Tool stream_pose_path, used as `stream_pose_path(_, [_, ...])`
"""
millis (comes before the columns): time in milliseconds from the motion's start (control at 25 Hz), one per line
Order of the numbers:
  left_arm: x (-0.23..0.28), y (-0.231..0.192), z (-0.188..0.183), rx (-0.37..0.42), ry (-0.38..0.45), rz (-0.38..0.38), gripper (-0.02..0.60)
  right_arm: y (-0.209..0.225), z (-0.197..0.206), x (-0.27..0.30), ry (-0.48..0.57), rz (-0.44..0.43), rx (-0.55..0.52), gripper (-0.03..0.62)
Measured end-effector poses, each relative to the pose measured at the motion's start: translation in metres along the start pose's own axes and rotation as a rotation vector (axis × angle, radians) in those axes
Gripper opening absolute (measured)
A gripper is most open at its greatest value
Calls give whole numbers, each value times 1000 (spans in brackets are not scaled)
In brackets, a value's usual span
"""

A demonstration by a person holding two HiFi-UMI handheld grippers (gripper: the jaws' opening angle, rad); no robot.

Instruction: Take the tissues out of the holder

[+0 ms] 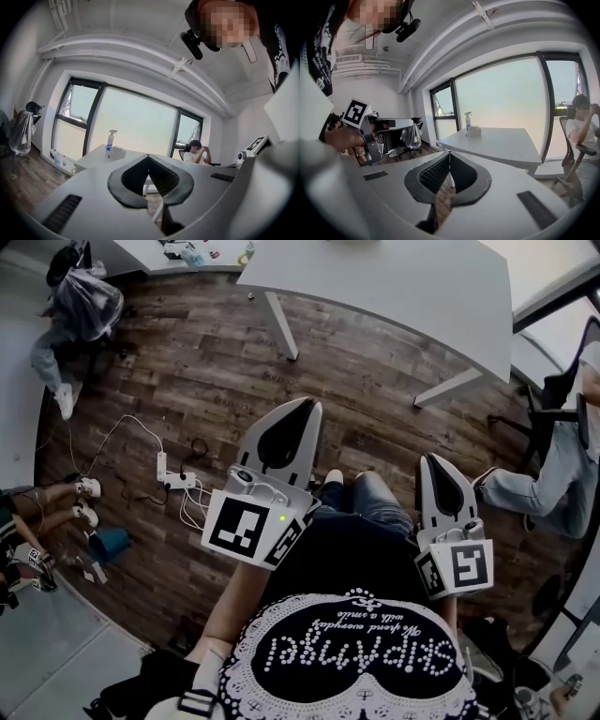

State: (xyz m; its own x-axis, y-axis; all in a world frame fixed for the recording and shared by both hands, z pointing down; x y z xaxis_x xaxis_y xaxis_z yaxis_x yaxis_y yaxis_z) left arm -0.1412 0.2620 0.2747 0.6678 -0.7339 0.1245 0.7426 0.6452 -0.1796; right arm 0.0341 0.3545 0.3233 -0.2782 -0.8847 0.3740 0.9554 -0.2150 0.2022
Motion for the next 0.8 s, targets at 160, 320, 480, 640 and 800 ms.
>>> stream_pose_path(160, [-1,-3,1,-6,-2,-13,2,0,-1,1,-3,-3,2,12])
stream_pose_path(320, [-1,-6,6,-23,-1,-25,2,-1,-2,6,-4,-22,2,12])
stream_pose_path(480, [1,-12,10,-25,-10,-42,2,-1,-4,15,-4,-45,-3,12])
stream_pose_path(640, [13,-21,8,-29,-14,-76,2,10,-14,28,1,-71,-8,12])
stream_pose_path(800, [27,-32,-1,-23,-1,-113,2,22,-24,44,1,-98,-8,12])
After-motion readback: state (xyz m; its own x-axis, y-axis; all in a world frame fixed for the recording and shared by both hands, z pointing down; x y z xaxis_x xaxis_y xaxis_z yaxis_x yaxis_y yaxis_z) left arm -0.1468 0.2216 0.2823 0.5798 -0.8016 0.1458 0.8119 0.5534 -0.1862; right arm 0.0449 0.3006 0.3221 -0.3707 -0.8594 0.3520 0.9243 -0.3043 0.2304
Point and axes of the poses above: the fingertips, and each gripper's own axes: x forward along the fingers, y to its right, z out of its underside, the point moved 3 cm from there along -x, backward along the fingers, and after that the axes turned 3 degrees about x, right-handed, at the moved point
